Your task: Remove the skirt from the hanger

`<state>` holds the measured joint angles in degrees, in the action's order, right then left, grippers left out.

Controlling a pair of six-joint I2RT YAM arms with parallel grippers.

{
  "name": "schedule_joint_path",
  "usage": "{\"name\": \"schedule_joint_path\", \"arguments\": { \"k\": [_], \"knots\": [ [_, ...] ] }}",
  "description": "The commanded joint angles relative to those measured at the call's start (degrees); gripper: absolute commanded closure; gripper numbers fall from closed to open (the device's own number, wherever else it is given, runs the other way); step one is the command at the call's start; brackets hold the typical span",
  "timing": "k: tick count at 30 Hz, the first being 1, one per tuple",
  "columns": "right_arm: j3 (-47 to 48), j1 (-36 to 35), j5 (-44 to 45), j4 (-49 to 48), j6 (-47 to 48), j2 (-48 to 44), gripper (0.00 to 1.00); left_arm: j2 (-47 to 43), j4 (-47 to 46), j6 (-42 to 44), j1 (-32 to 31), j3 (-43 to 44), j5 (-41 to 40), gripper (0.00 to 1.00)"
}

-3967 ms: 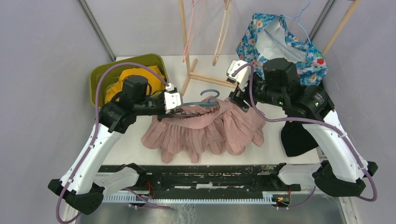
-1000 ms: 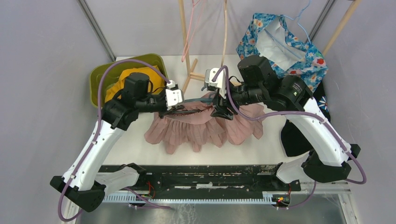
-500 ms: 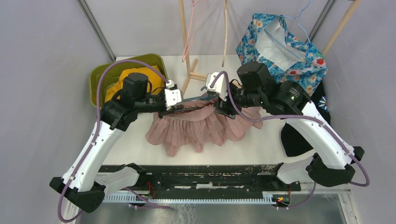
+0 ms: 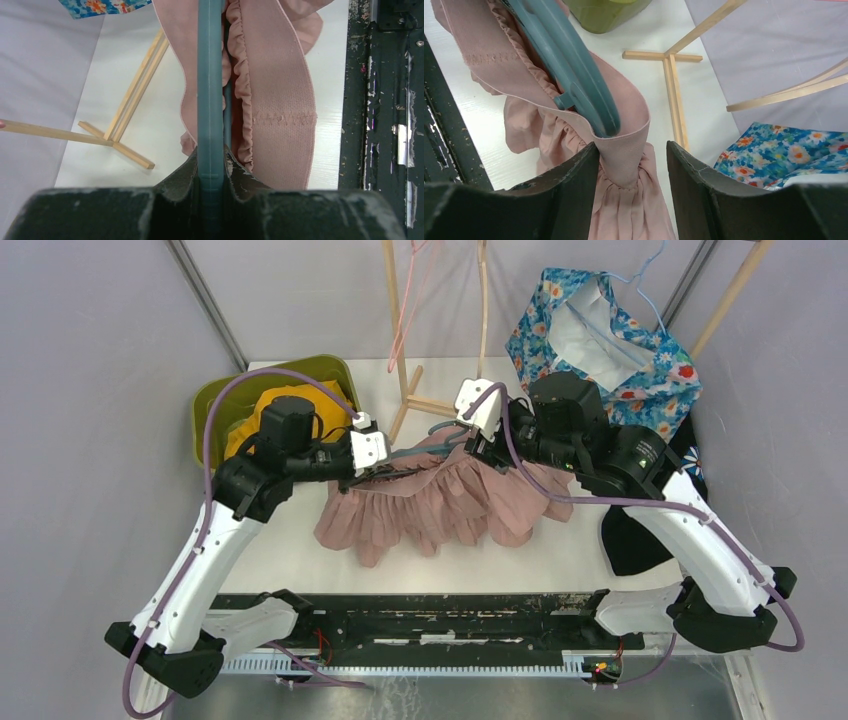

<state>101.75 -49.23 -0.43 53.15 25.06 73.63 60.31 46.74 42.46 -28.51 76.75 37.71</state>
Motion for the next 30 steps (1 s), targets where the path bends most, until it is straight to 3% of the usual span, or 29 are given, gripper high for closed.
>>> {"name": "schedule_joint_path", "arguments": {
  "k": [1,5,8,17,24,30],
  "knots": [
    [1.8,0.4,-1.3,-4.8,0.4,-0.1,0.43,-2.0,-3.0,0.1,-0.3,1.3,4.3,0.97],
    [6.4,0.4,-7.4,-0.5,-1.0,0.9,0.44,-1.7,-3.0,0.5,-0.4,0.8,3.0,0.97],
    [9.1,0.4,-7.2,3.1,-1.2,1.6,0.48,-1.3,-3.5,0.4,-0.4,1.0,3.3,0.97],
    [5.5,0.4,-7.6,2.6,-2.3,1.1,0.56,-0.6,-6.2,-1.3,-0.3,3.4,4.0,0.97],
    [9.9,0.2,-12.3,4.2,-4.8,1.7,0.41,2.9,-10.7,-8.0,-0.4,6.4,-0.7,0.97],
    [13.3,-0.4,-14.9,6.5,-6.6,4.2,0.44,6.4,-10.9,-9.3,-0.4,8.1,-2.4,0.97]
  ]
}}
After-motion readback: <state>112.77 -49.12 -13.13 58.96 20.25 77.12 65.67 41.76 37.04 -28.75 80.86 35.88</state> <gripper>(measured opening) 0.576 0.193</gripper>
